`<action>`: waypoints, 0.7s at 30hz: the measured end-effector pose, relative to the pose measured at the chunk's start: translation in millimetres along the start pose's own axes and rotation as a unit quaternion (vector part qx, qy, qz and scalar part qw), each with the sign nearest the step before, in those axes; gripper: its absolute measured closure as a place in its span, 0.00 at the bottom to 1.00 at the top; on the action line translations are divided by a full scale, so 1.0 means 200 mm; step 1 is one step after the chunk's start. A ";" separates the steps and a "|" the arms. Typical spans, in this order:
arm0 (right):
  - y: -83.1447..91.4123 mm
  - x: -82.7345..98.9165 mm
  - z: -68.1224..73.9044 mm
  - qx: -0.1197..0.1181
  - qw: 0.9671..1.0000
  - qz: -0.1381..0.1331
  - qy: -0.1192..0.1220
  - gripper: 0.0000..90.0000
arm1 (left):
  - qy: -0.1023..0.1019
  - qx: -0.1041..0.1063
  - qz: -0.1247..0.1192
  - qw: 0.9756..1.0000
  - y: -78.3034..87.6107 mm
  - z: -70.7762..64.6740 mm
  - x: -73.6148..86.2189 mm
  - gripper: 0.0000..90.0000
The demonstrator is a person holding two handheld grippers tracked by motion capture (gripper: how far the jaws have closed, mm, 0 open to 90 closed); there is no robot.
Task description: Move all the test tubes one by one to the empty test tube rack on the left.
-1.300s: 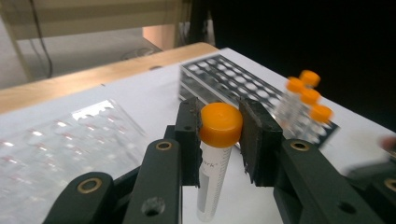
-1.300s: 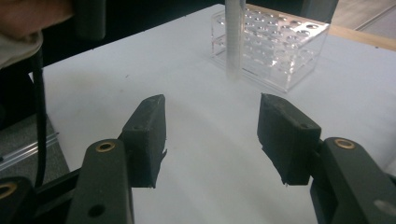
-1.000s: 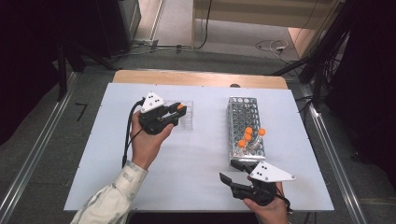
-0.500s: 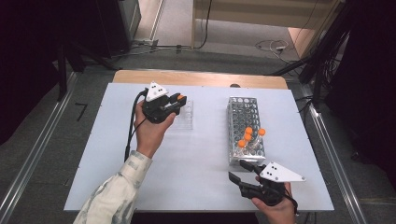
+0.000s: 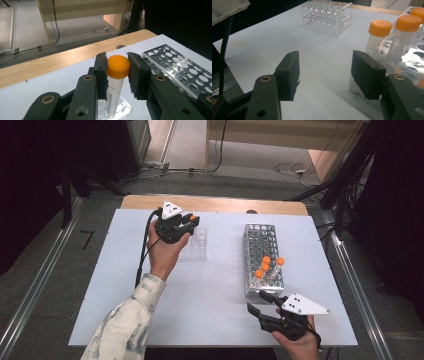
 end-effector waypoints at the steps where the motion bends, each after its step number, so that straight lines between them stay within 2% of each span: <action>1: 0.00 0.00 0.00 0.000 1.000 0.000 0.000 0.43 | 0.000 -0.002 0.000 1.000 0.00 0.00 0.00 0.78; 7: 0.00 0.00 0.00 0.000 1.000 -0.001 -0.002 0.43 | 0.000 -0.004 0.001 1.000 -0.02 0.01 0.02 0.78; 12: 0.00 0.00 -0.01 0.002 1.000 -0.001 0.000 0.43 | 0.004 -0.004 0.007 1.000 -0.04 0.02 0.07 0.78; 21: 0.00 0.00 0.00 0.001 1.000 0.001 -0.002 0.43 | -0.002 -0.007 0.014 1.000 -0.07 0.01 0.14 0.78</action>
Point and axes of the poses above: each handheld gripper's, and its own axes: y roughly backward along the jaws, x roughly out of its underside, z roughly to its left, the point moved 9 cm from there along -y, roughly forward along the jaws, and after that the axes turned 5 degrees about z, right-handed, at the moved point
